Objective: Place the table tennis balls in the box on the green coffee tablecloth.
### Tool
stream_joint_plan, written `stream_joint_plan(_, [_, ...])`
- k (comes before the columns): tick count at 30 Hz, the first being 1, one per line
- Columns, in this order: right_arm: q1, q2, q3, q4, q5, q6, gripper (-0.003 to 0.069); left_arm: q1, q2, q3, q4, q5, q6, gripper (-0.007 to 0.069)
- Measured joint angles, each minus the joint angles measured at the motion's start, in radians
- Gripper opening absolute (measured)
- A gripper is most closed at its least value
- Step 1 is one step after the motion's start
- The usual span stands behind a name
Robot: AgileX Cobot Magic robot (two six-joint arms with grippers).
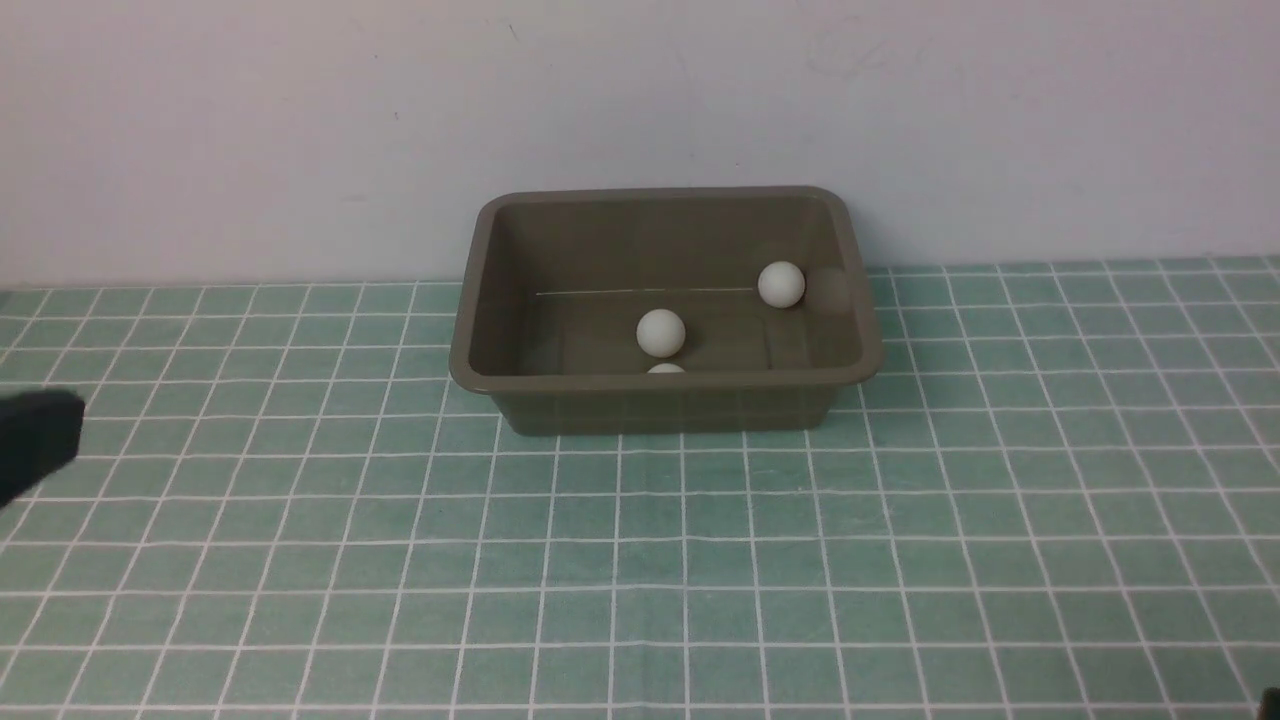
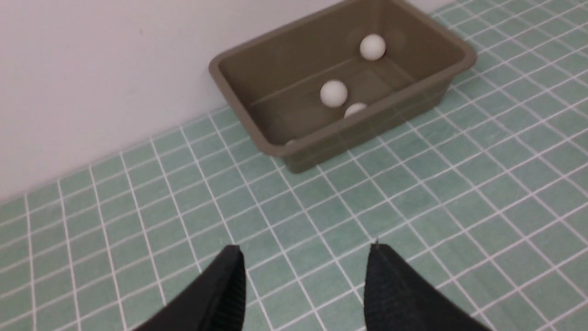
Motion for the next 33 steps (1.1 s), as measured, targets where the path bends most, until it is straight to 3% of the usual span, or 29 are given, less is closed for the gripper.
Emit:
stream_joint_plan(8, [0.000, 0.000, 0.000, 0.000, 0.000, 0.000, 0.0493, 0.014, -0.010, 0.177, 0.011, -0.178, 0.000, 0.0324])
stream_joint_plan(15, [0.000, 0.000, 0.000, 0.000, 0.000, 0.000, 0.0493, 0.014, -0.017, 0.430, -0.037, -0.482, -0.008, 0.0324])
stream_joint_plan(22, [0.000, 0.000, 0.000, 0.000, 0.000, 0.000, 0.0493, 0.052, -0.144, 0.565, -0.020, -0.520, 0.001, 0.0324])
stream_joint_plan(27, [0.000, 0.000, 0.000, 0.000, 0.000, 0.000, 0.0493, 0.153, -0.268, 0.675, 0.083, -0.525, -0.121, 0.0324])
stream_joint_plan(33, [0.000, 0.000, 0.000, 0.000, 0.000, 0.000, 0.0493, 0.163, -0.313, 0.726, 0.240, -0.524, -0.306, 0.0324])
